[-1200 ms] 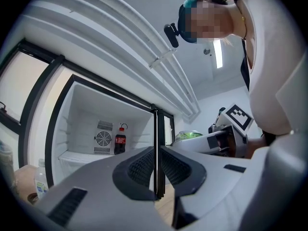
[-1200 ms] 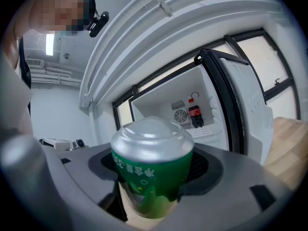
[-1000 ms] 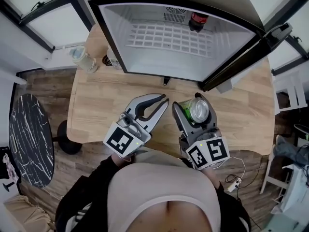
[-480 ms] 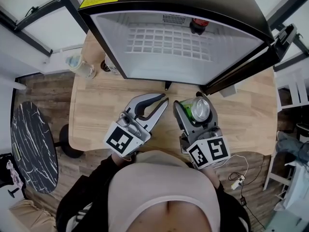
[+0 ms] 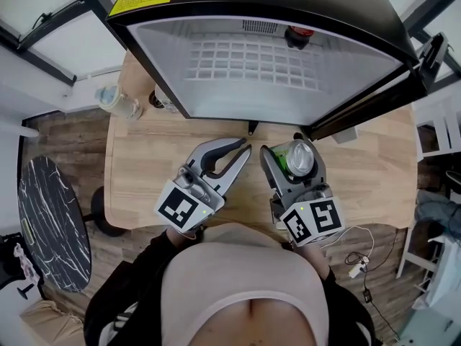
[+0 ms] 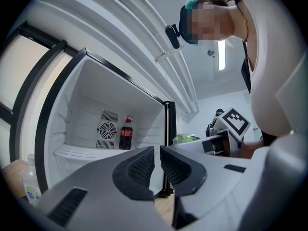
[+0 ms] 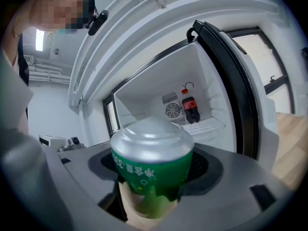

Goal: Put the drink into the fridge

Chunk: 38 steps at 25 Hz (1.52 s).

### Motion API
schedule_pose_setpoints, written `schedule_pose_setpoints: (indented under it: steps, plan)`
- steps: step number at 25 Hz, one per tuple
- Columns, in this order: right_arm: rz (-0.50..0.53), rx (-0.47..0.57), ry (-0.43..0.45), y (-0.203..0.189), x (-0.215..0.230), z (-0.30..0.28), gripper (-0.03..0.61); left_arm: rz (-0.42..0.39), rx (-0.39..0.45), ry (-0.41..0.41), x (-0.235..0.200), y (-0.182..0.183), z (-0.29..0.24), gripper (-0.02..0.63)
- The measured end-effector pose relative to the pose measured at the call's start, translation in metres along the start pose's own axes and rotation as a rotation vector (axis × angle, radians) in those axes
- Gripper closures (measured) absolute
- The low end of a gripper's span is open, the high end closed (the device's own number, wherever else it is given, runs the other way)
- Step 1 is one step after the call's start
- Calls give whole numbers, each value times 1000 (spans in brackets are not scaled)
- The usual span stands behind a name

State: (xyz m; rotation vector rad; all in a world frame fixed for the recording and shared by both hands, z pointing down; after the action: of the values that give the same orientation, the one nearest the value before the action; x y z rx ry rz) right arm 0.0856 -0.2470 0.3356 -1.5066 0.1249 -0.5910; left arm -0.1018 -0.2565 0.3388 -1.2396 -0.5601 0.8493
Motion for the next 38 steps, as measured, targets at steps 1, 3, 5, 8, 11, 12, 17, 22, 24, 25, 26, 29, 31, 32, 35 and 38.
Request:
schedule_pose_setpoints:
  steps: [1, 3, 5, 8, 11, 12, 17, 22, 24, 25, 26, 29, 31, 32, 35, 38]
  plan:
    - [1, -2, -4, -2, 1, -1, 233, 2, -2, 0, -1, -1, 1, 569]
    - [2, -6, -11, -6, 4, -3, 233, 6, -9, 3, -2, -3, 3, 571]
    - [4, -9, -14, -11, 6, -6, 233, 8, -14, 7, -4, -4, 4, 570]
    - [24, -22, -11, -20, 9, -12, 233, 14, -21, 13, -7, -7, 6, 571]
    - [39, -38, -8, -31, 14, -19, 233, 15, -28, 22, -10, -9, 9, 571]
    - [41, -44, -4, -34, 15, -22, 233, 15, -31, 25, -12, -10, 10, 571]
    - [57, -51, 16, -47, 21, -34, 233, 19, -39, 39, -16, -12, 15, 571]
    - [45, -67, 17, -57, 29, -46, 235, 24, -53, 46, -18, -15, 18, 571]
    - [45, -74, 14, -61, 32, -50, 233, 25, -56, 49, -19, -17, 19, 571]
    - [44, -77, 13, -62, 34, -52, 235, 26, -59, 50, -19, -17, 19, 571]
    - [43, -78, 11, -63, 36, -54, 235, 27, -62, 52, -19, -17, 20, 571]
    - [39, -80, 8, -66, 40, -60, 233, 26, -73, 60, -21, -18, 23, 571]
    - [45, -82, 10, -68, 42, -64, 233, 26, -77, 65, -22, -19, 24, 571]
    - [49, -85, 12, -70, 43, -66, 233, 26, -78, 67, -22, -20, 24, 571]
    - [54, -94, 14, -75, 45, -70, 233, 26, -86, 75, -24, -22, 26, 571]
    - [54, -103, 14, -81, 49, -76, 233, 29, -96, 86, -27, -25, 29, 571]
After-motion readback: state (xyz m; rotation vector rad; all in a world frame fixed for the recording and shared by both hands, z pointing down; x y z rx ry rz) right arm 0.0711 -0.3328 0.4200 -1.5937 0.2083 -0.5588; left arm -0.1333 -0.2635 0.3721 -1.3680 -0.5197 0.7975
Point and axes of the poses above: the fingertips, and each gripper's own axes: z backward along the fingers, x to its right, y out of its top, the point moved 9 cm from there along z, backward along the fingers, and after that the axes turned 11 degrees about x, right-handed, at the moved point
